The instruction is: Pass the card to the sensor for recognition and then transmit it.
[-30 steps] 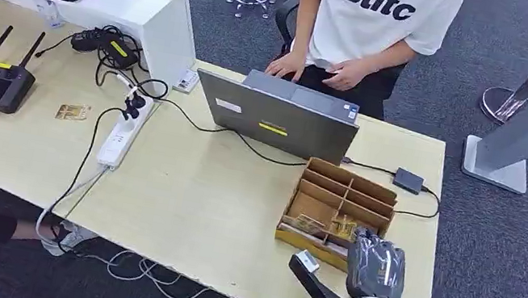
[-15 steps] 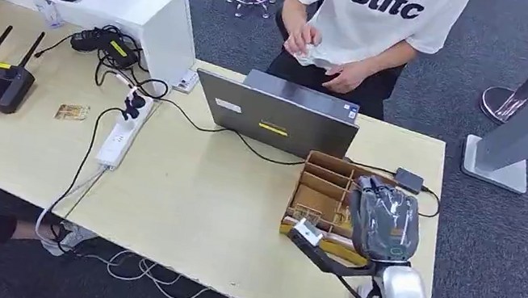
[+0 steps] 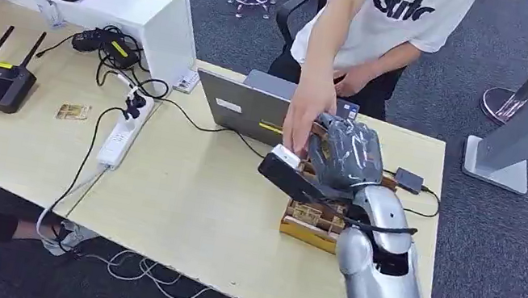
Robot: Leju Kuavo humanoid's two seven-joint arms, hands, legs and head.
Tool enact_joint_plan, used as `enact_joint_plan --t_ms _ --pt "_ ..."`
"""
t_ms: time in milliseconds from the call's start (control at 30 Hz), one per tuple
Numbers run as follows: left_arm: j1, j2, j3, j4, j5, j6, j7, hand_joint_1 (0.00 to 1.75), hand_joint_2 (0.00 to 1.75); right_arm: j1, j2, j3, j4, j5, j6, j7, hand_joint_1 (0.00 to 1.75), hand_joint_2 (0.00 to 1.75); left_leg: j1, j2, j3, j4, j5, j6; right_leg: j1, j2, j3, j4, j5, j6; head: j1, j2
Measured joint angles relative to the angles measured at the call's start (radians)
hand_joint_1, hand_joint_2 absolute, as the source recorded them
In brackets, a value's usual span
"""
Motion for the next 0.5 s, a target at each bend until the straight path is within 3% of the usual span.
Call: enact_joint_plan --t_ms 267,300,333,400,500 --pt "-0.001 0.002 -0.021 0.004 -0.003 -0.005 0.0 0.0 1.75 -0.122 0.035 0.031 0.117 0.165 -0.019 0.11 1.75 1.75 0.0 0.0 -0.001 0.0 0.0 0.0 0.0 0.0 -0.001 0.0 0.0 0.0 0.0 0.0" --pt "-0.001 0.002 -0.025 0.005 -0.003 -0.005 0.0 0.0 1.75 -0.147 0.04 0.031 0.134 0.161 -0.019 0.124 0.26 1.75 0.0 0.0 -0.001 0.0 0.0 0.0 0.0 0.0 -0.001 0.0 0.0 0.0 0.0 0.0" --pt "-0.001 0.002 -0.029 0.006 -0.003 -0.005 0.0 0.0 1.75 -0.167 0.044 0.031 0.148 0.128 -0.019 0.137 0.0 1.75 0.0 0.0 -0.001 0.0 0.0 0.0 0.0 0.0 -0.001 0.0 0.0 0.0 0.0 0.0" --pt "-0.001 0.002 -0.035 0.008 -0.003 -0.005 0.0 0.0 1.75 -0.193 0.047 0.021 0.161 0.013 -0.02 0.142 0.0 1.75 0.0 0.0 -0.001 0.0 0.0 0.0 0.0 0.0 -0.001 0.0 0.0 0.0 0.0 0.0" --pt "-0.001 0.001 -0.036 0.009 -0.004 -0.004 0.002 0.0 1.75 -0.202 0.05 -0.023 0.153 -0.261 -0.024 0.111 0.0 1.75 0.0 0.0 0.0 0.001 0.0 0.0 0.0 0.0 -0.001 0.0 0.0 0.0 0.0 0.0"
